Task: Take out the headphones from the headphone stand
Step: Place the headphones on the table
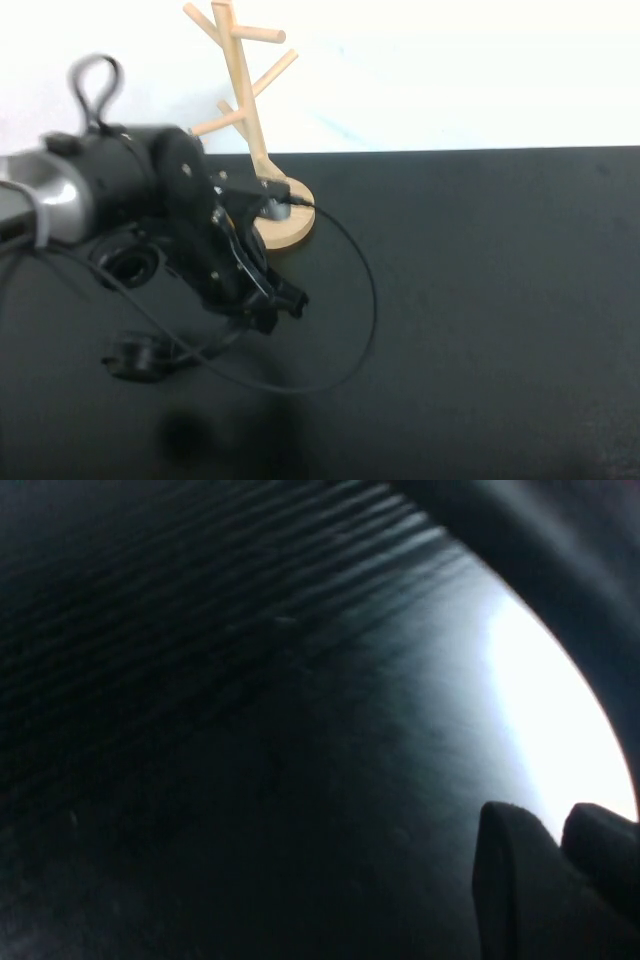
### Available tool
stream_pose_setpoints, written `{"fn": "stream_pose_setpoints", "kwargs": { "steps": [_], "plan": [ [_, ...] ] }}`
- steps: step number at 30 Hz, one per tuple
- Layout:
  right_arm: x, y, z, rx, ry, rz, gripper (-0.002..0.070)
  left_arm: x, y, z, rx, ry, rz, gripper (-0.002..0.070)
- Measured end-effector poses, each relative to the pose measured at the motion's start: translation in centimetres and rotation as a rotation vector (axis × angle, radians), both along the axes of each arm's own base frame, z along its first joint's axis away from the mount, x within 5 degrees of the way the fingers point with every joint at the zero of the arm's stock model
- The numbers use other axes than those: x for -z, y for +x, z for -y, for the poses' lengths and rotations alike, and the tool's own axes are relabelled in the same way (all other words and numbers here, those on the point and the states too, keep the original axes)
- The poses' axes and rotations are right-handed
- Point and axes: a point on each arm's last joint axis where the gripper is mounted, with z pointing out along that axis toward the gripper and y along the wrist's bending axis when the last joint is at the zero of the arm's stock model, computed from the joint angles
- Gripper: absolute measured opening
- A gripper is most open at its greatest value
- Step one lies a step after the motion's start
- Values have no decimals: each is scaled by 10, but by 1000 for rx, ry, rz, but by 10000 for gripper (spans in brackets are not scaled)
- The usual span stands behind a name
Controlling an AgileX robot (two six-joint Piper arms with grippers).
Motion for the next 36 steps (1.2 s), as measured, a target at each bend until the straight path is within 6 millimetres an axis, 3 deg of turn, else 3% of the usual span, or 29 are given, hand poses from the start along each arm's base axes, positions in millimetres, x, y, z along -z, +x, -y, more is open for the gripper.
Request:
{"fn": "stream_pose_setpoints", "kwargs": {
  "steps": [7,12,21,32,36],
  "plan": [
    [0,0,0,0,0,0,-8,60,19,7,-11,54,-39,53],
    [0,0,0,0,0,0,-8,85,24,9,-14,84,-95,53],
    [0,0,0,0,0,0,-8,73,36,18,-19,55,-92,52],
    [0,0,0,0,0,0,-8,72,21,43,36,24,-110,54],
    [0,0,0,0,0,0,-8,72,21,45,64,39,-97,108]
  ]
}}
